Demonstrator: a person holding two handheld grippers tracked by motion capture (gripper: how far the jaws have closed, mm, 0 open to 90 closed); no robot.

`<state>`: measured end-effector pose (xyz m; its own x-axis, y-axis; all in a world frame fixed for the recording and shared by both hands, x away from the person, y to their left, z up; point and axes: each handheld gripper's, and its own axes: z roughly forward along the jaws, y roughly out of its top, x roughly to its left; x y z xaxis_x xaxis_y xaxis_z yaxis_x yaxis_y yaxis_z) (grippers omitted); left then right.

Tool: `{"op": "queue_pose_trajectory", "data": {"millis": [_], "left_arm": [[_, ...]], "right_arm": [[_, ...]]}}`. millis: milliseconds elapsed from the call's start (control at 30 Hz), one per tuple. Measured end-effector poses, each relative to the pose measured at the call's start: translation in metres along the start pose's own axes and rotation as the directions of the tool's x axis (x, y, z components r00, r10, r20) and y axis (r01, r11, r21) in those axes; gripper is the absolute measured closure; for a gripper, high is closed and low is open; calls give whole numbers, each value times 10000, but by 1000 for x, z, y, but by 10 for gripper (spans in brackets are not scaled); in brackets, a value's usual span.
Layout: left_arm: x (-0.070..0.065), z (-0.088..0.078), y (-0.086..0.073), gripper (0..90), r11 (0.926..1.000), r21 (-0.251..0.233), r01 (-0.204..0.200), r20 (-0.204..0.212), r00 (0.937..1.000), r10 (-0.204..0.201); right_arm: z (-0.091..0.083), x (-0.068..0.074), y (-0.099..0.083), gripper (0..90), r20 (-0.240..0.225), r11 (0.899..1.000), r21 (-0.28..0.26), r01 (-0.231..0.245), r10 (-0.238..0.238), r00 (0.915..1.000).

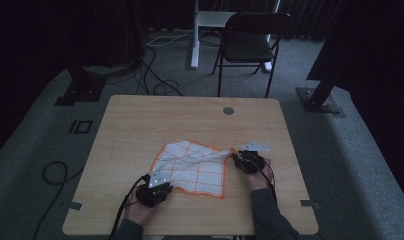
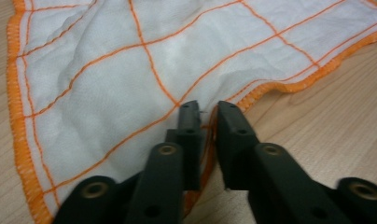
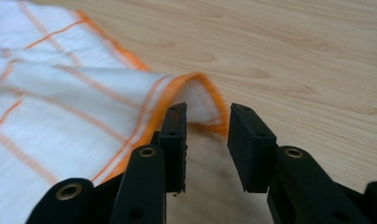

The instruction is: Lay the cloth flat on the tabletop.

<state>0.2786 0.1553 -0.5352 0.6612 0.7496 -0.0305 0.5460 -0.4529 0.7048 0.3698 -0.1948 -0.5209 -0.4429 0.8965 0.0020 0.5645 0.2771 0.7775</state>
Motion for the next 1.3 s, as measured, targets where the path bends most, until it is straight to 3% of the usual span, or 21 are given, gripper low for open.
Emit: {"op": "queue_pose_trajectory", "data": {"millis": [300,567,833,1000,1300], "left_arm": [[11,-14,6,704,9977,-644,206,-207,9995,-220],[38,-24,12,712,9930,-1041,560,-896,9938,-654],[67,-15,17,737,9914,-773,1053,-1344,9842,-1150],[74,-7,19,737,9924,-580,1088,-1465,9824,-1162],[76,4,17,735,9930,-203,1161,-1499,9817,-1178]], "right_arm": [[-13,25,-16,649,-591,9976,107,691,-683,9959],[-10,45,-25,615,-1128,9912,401,1265,-1213,9862],[-4,59,-24,600,-1601,9852,417,1665,-1579,9744],[0,62,-26,605,-1721,9823,617,1769,-1642,9713],[-6,55,-31,617,-1767,9848,630,1621,-1488,9729]]}}
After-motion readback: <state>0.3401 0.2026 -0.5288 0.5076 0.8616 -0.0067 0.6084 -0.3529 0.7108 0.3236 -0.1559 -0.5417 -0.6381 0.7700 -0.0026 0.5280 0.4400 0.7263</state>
